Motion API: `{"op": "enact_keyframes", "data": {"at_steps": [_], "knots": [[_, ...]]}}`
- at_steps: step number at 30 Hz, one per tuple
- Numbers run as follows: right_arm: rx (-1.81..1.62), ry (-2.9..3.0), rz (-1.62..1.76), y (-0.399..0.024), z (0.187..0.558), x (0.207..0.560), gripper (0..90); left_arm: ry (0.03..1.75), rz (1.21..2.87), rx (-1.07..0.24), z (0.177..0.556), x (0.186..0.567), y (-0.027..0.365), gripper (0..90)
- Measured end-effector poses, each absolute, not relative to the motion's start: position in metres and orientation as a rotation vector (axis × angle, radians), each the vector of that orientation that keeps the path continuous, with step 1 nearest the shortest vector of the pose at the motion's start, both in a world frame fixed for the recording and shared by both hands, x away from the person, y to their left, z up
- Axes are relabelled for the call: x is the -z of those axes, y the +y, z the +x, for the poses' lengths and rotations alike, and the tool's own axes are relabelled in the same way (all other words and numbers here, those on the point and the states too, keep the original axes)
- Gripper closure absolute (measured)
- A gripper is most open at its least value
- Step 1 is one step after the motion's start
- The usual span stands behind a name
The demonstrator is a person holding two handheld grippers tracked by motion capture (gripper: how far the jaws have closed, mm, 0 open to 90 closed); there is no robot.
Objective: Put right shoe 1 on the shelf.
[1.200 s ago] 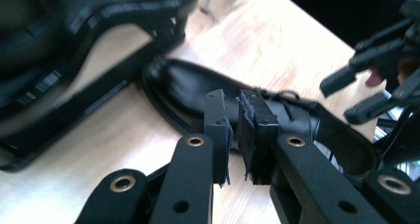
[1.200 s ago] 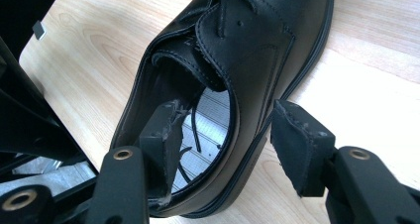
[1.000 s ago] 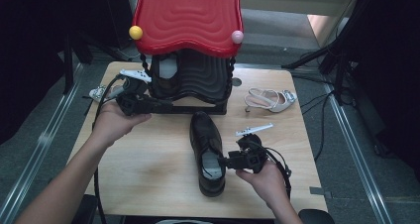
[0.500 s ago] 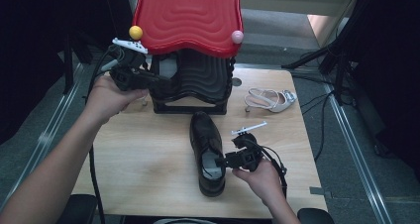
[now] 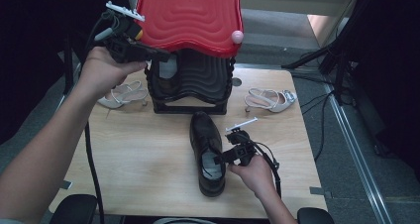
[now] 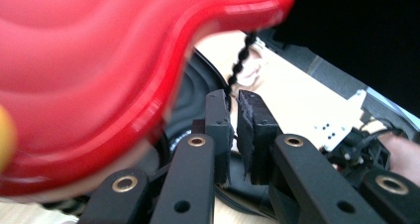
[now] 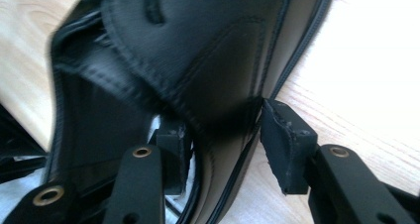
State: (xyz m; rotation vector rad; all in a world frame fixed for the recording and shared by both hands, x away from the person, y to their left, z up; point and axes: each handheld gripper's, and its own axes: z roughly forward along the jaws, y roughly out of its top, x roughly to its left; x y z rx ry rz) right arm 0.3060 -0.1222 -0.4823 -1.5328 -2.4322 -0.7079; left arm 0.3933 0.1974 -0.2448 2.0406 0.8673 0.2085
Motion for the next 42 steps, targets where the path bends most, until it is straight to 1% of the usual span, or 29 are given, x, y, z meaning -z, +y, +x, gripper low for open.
{"op": "enact_keyframes", "data": {"at_steps": [3,6,10,13,19,22,23,29,30,38,42], "knots": [[0.672,-2.411,-1.55,-0.121,0.309,0.485,57.7,0.885,2.041,-0.232,0.402,0.237,0.198,83.7],[0.606,-2.399,-1.544,-0.119,0.312,0.49,61.4,0.921,2.031,-0.249,0.412,0.233,0.2,84.4],[0.581,-2.406,-1.543,-0.118,0.313,0.49,63.1,0.953,2.024,-0.263,0.421,0.231,0.201,86.1],[0.567,-2.407,-1.545,-0.117,0.314,0.489,65.2,0.957,2.026,-0.254,0.425,0.231,0.201,86.0],[0.55,-2.401,-1.56,-0.117,0.314,0.488,69.0,0.991,2.046,-0.306,0.429,0.232,0.195,87.7],[0.541,-2.406,-1.567,-0.117,0.314,0.487,72.2,1.003,2.052,-0.3,0.432,0.234,0.196,88.1],[0.548,-2.408,-1.57,-0.117,0.314,0.487,74.1,1.002,2.054,-0.303,0.432,0.234,0.196,89.8],[0.563,-2.406,-1.609,-0.123,0.315,0.486,85.7,1.011,2.067,-0.331,0.431,0.235,0.193,90.0],[0.562,-2.413,-1.612,-0.123,0.316,0.487,86.6,1.009,2.071,-0.335,0.431,0.235,0.192,90.0],[0.621,-2.369,-1.628,-0.127,0.319,0.486,87.8,1.007,2.066,-0.347,0.432,0.237,0.19,90.0],[0.661,-2.374,-1.632,-0.127,0.319,0.48,88.0,1.011,2.064,-0.351,0.433,0.238,0.189,90.0]]}}
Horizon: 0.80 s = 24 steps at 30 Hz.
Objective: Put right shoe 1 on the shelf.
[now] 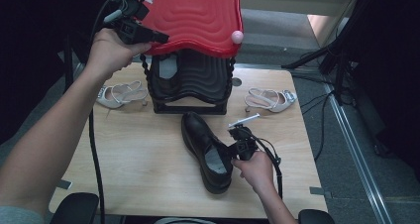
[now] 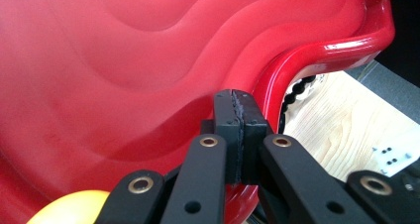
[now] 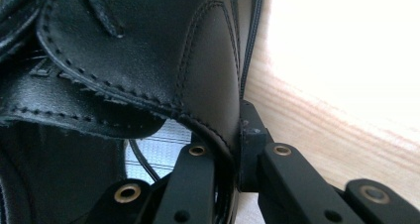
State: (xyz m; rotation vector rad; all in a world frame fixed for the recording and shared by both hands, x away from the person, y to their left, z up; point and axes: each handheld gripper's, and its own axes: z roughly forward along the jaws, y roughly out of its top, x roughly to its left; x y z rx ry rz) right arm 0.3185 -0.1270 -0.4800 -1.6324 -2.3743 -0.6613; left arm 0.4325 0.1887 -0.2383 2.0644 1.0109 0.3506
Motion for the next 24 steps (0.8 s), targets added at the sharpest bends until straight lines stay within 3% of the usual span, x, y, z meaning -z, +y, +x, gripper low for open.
{"op": "enact_keyframes", "data": {"at_steps": [24], "knots": [[0.945,-2.32,-1.708,-0.136,0.337,0.414,88.1,1.016,2.061,-0.352,0.432,0.239,0.188,90.0]]}}
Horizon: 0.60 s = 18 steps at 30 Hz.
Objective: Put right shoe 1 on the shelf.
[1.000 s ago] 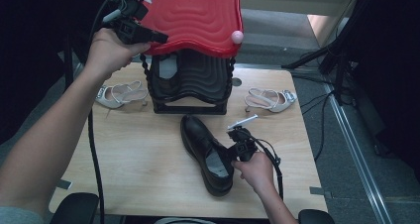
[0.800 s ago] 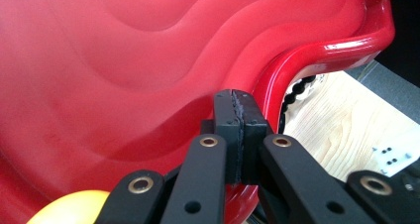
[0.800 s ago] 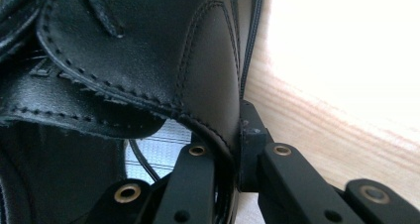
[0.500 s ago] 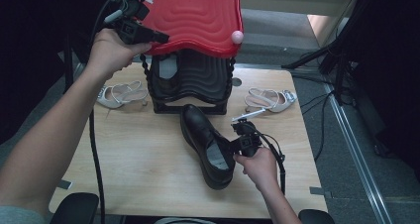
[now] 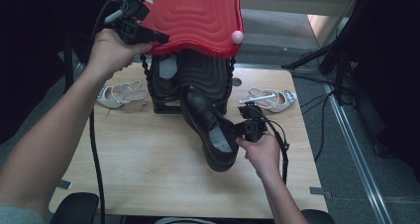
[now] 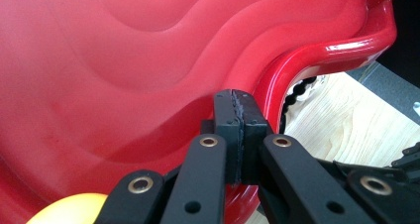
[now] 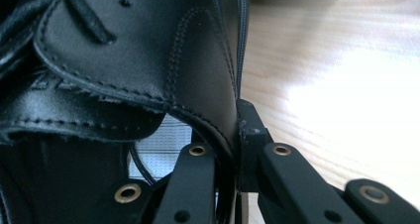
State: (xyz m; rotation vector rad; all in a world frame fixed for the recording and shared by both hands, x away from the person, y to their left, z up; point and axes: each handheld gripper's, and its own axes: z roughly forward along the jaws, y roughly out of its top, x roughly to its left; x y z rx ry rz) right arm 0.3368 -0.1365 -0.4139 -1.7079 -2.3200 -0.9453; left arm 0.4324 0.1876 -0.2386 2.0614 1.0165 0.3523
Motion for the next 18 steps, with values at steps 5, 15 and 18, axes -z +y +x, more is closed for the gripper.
{"op": "enact_keyframes", "data": {"at_steps": [5,15,18], "knots": [[1.021,-2.288,-1.737,-0.139,0.344,0.404,88.1,1.014,2.062,-0.354,0.433,0.239,0.188,90.0],[1.181,-2.218,-1.843,-0.122,0.382,0.395,88.1,1.007,2.06,-0.356,0.432,0.239,0.188,90.0],[1.226,-2.197,-1.902,-0.115,0.393,0.393,88.0,1.005,2.06,-0.357,0.432,0.239,0.188,90.0]]}}
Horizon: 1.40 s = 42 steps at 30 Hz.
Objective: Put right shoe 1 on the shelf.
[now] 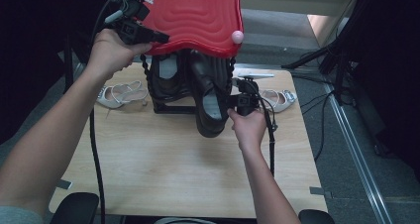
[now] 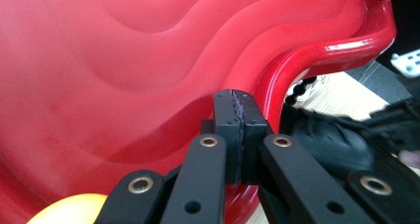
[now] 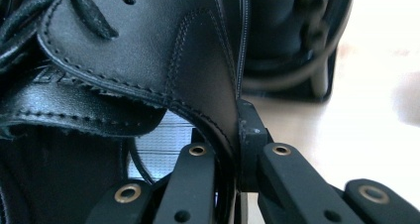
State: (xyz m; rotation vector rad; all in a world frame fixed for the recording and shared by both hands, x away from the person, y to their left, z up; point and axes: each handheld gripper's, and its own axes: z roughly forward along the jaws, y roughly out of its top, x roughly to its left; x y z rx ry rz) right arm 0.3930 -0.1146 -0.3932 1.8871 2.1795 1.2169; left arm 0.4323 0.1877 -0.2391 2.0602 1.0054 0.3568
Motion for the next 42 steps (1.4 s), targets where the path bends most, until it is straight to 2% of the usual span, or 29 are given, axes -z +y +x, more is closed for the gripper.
{"op": "enact_keyframes", "data": {"at_steps": [12,36,42], "knots": [[-1.256,1.951,1.946,-0.084,0.418,0.398,88.0,0.996,2.062,-0.363,0.432,0.24,0.188,90.0],[-1.237,1.761,1.946,-0.06,0.432,0.395,87.6,0.991,2.064,-0.369,0.432,0.24,0.188,90.0],[-1.239,1.785,1.927,-0.055,0.434,0.395,80.3,0.989,2.06,-0.368,0.432,0.24,0.189,90.0]]}}
